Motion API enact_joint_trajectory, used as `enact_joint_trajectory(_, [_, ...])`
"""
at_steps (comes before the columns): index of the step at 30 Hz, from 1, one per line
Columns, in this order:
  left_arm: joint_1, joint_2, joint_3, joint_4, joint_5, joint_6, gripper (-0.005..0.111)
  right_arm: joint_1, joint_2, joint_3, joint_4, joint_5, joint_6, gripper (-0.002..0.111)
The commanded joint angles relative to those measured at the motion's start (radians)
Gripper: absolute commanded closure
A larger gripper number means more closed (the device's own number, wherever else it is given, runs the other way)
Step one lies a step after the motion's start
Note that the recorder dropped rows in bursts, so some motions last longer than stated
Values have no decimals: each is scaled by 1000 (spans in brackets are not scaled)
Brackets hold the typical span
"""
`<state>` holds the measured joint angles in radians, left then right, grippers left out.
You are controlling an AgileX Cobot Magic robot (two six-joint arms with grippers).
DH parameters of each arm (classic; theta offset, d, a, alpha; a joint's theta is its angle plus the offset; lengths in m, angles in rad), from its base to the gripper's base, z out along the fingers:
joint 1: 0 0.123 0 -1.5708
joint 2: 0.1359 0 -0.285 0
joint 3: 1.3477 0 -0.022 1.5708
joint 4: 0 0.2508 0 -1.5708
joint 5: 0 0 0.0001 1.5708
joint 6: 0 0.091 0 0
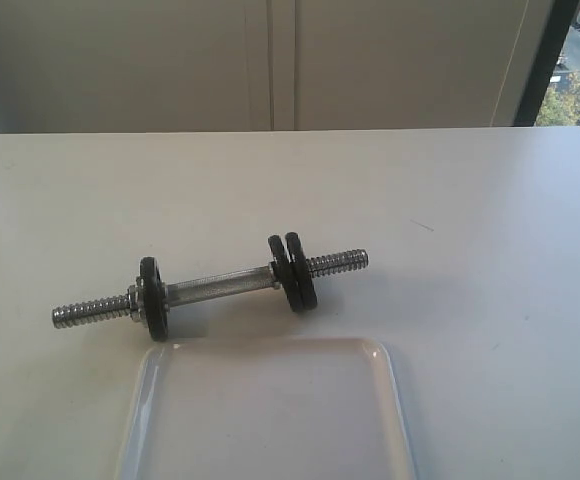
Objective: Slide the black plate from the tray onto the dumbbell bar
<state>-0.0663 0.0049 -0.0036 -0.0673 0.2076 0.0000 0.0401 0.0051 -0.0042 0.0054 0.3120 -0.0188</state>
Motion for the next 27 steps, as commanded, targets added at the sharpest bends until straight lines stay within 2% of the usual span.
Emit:
enact_joint_trajectory(1, [2,-5,4,-13,2,0,107,-1,-5,4,3,-15,5,108])
enact_joint_trajectory(8, [2,-5,4,-13,2,0,107,-1,-5,4,6,-15,5,108])
enact_joint_trajectory(12, [2,-5,4,-13,2,0,107,-1,-5,4,73,-15,5,108])
enact_joint_trajectory(27, [2,-5,4,-13,2,0,107,-1,-5,4,73,-15,5,108])
